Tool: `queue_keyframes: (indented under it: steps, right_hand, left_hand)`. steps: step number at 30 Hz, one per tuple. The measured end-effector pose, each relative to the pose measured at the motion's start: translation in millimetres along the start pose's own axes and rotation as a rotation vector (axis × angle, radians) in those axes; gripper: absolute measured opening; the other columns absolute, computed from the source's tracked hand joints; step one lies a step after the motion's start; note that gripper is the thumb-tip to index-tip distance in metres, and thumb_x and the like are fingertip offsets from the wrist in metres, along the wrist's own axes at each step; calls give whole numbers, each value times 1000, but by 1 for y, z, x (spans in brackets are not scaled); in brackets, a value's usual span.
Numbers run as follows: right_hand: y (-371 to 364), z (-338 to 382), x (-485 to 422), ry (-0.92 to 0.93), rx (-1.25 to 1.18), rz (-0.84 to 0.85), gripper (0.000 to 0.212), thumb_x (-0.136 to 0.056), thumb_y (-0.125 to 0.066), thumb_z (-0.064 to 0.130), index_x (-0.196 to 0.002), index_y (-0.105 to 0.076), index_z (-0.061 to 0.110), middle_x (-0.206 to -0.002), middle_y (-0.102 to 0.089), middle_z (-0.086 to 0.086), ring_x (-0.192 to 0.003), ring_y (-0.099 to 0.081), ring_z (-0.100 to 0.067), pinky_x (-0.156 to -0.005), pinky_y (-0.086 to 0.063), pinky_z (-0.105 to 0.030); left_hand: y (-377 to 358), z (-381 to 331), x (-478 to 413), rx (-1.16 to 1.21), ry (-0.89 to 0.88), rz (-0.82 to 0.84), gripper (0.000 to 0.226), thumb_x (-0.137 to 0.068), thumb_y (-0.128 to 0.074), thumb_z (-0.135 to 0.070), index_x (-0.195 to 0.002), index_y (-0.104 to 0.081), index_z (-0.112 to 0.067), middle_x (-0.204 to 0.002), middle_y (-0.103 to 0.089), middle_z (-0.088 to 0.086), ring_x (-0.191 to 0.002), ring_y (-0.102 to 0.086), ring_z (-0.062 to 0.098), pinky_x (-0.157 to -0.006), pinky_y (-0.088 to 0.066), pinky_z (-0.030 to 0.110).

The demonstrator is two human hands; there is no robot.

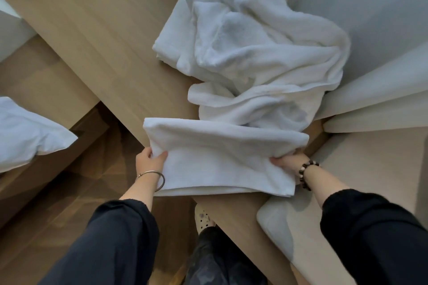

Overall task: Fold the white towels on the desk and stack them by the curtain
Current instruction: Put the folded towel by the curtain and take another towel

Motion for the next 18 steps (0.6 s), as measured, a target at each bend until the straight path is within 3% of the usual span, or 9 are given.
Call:
queue_keyframes:
  steps: [2, 4, 6, 8, 10, 12, 15, 16, 18]
  right_hand:
    - [-8, 3, 9, 26, 88, -40, 74, -84, -67, 43, -142, -33, 11, -137, -49, -13, -115, -53, -34, -89, -46, -36]
    - [4, 5, 21, 26, -41, -273, 56, -85, -64, 32, -132, -44, 9, -132, -49, -16, -113, -52, -35, -93, -46, -40]
    - [30, 16, 46, 188, -288, -667, 52, -80, -62, 16, -129, -46, 6, -134, -44, -17, -122, -43, -34, -100, -40, -40]
    - [48, 42, 67, 387, -397, -841, 58, -79, -63, 11, -133, -43, 3, -137, -43, -15, -125, -40, -28, -96, -37, -30]
    - [57, 68, 57, 424, -516, -734, 69, -80, -67, 26, -138, -37, 5, -138, -45, -11, -125, -45, -26, -103, -39, -35]
    - [58, 90, 38, 299, -569, -536, 91, -75, -71, 47, -144, -25, 10, -142, -43, -8, -127, -45, -27, -107, -38, -39]
    - [66, 120, 17, 149, -244, -427, 108, -70, -65, 67, -148, -13, 13, -147, -33, -9, -133, -36, -32, -110, -31, -41]
    - [68, 129, 11, 111, -93, -369, 101, -74, -58, 70, -148, -17, 13, -142, -39, -8, -130, -38, -31, -110, -31, -42]
    - [64, 142, 0, 54, 4, -167, 66, -86, -48, 64, -133, -46, 17, -105, -57, -1, -106, -54, -23, -100, -42, -39]
  left_hand:
    - [6, -3, -5, -45, -36, 32, 14, -86, -65, -11, -94, -57, -1, -89, -58, 11, -78, -54, 26, -57, -36, 23]
    - [5, -5, -5, -109, -40, 67, 16, -87, -64, -13, -96, -56, -1, -101, -57, 14, -87, -56, 31, -61, -38, 25]
    - [7, -11, 0, -253, -55, -8, 24, -86, -65, -14, -103, -53, -1, -126, -47, 18, -105, -50, 35, -83, -42, 34]
    - [10, -34, 16, -420, -233, -214, 49, -79, -67, -9, -124, -49, -3, -145, -32, 19, -129, -34, 38, -105, -29, 49]
    - [-10, -67, 41, -481, -570, -252, 74, -70, -67, -2, -138, -39, -7, -149, -30, 21, -137, -27, 39, -107, -21, 58]
    - [-47, -83, 63, -603, -776, -123, 90, -71, -70, -12, -148, -23, -18, -153, -22, 20, -142, -18, 38, -107, -20, 62]
    - [-90, -58, 65, -823, -608, 83, 108, -84, -59, -51, -140, 32, -35, -158, 18, 7, -146, 13, 28, -109, -17, 62]
    - [-96, -45, 62, -870, -534, 88, 110, -84, -54, -59, -133, 42, -36, -155, 27, 4, -145, 17, 27, -110, -17, 61]
    - [-101, -32, 59, -950, -463, 71, 109, -84, -45, -67, -128, 49, -32, -152, 33, 5, -145, 18, 28, -110, -16, 60]
Point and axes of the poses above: each hand's wrist, its own x-axis away from the middle knuckle, its own y-axis out of the back of the hand, z = x × y, the point moved 7 cm from there along -x, towards the middle knuckle
